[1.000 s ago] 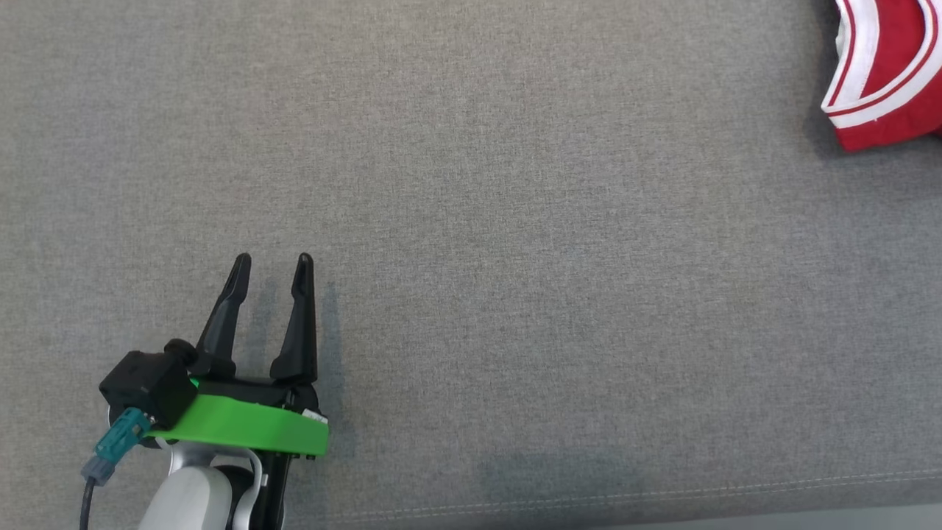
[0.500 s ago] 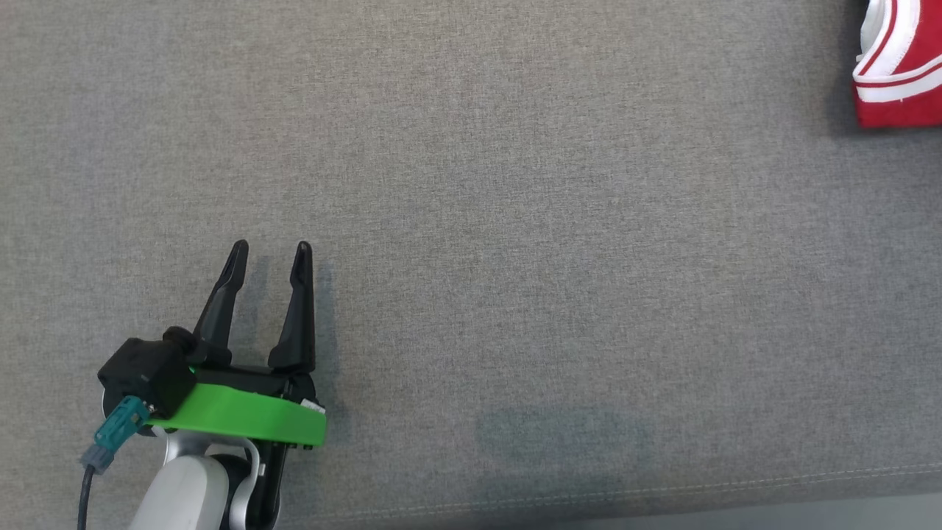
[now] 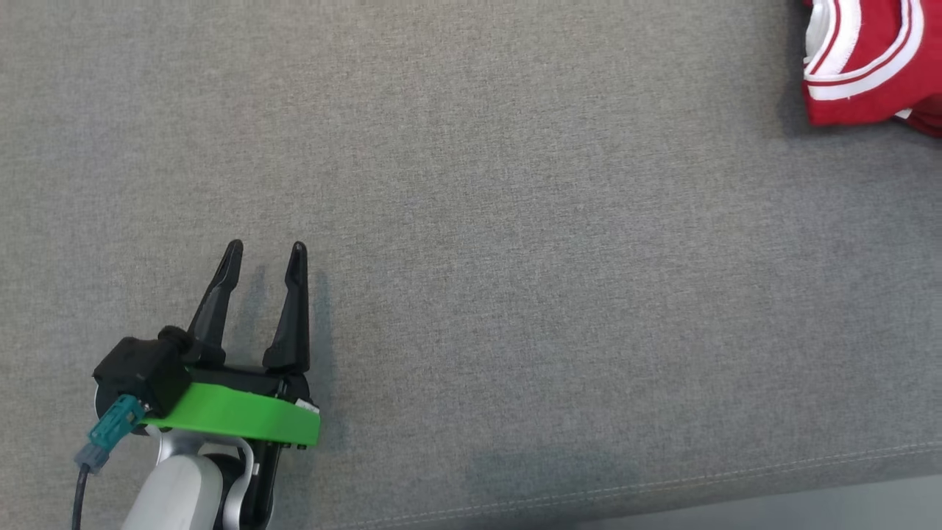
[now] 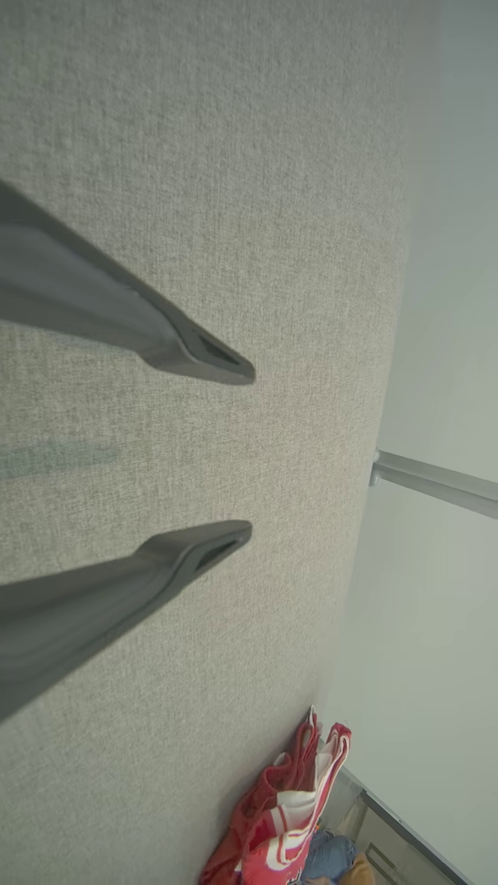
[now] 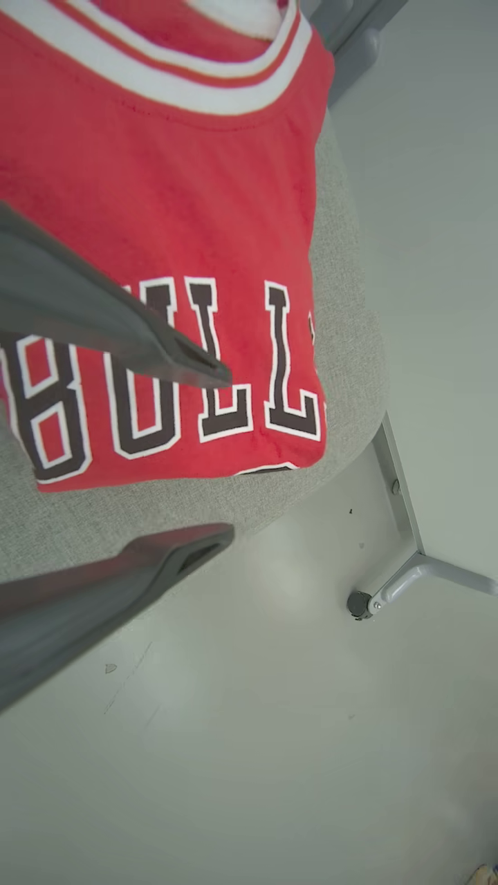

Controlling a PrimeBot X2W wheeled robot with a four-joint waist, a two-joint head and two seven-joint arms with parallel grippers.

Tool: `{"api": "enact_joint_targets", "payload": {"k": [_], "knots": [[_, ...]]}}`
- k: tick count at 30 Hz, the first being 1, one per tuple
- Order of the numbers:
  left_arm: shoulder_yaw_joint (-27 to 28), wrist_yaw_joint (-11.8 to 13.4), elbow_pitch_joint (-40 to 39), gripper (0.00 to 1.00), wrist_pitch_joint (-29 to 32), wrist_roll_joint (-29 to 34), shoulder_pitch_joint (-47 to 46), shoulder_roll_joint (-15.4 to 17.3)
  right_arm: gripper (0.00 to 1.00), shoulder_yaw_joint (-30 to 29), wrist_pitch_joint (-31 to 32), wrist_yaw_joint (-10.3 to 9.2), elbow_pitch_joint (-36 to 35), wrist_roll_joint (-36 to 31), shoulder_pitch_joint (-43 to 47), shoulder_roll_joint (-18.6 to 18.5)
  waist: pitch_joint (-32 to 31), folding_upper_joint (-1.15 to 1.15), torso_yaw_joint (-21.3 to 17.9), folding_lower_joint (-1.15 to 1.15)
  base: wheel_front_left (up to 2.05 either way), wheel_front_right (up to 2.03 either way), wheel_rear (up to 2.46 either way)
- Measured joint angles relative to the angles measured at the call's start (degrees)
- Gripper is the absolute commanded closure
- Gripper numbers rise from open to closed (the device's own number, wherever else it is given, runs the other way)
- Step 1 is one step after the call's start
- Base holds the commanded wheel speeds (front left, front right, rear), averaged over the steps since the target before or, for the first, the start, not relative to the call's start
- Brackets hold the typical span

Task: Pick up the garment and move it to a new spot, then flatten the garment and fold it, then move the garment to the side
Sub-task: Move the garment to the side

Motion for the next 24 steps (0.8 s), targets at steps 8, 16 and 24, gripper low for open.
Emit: {"api": "enact_joint_targets", "payload": {"k": [8,16,24], "knots": [[-0.63,-0.27,0.46,0.0,0.42,0.38,-0.66,0.0,0.0,2.21,-4.28,1.14,-3.3,-3.03,-2.97,0.94,-3.03,0.0,-1.64,0.0,0.0,0.0,0.0],[-0.75,-0.31,2.27,0.0,0.4,0.36,-1.07,-1.08,0.0,5.26,-9.6,4.17,-7.49,-5.57,-4.07,4.8,-7.59,0.0,-3.23,0.0,0.0,0.0,0.0],[1.99,1.76,4.28,0.0,-0.52,0.62,-1.71,-1.78,0.0,6.73,-14.02,5.63,-9.89,-5.72,-2.26,10.05,-12.35,0.0,-4.24,0.0,0.0,0.0,0.0]]}}
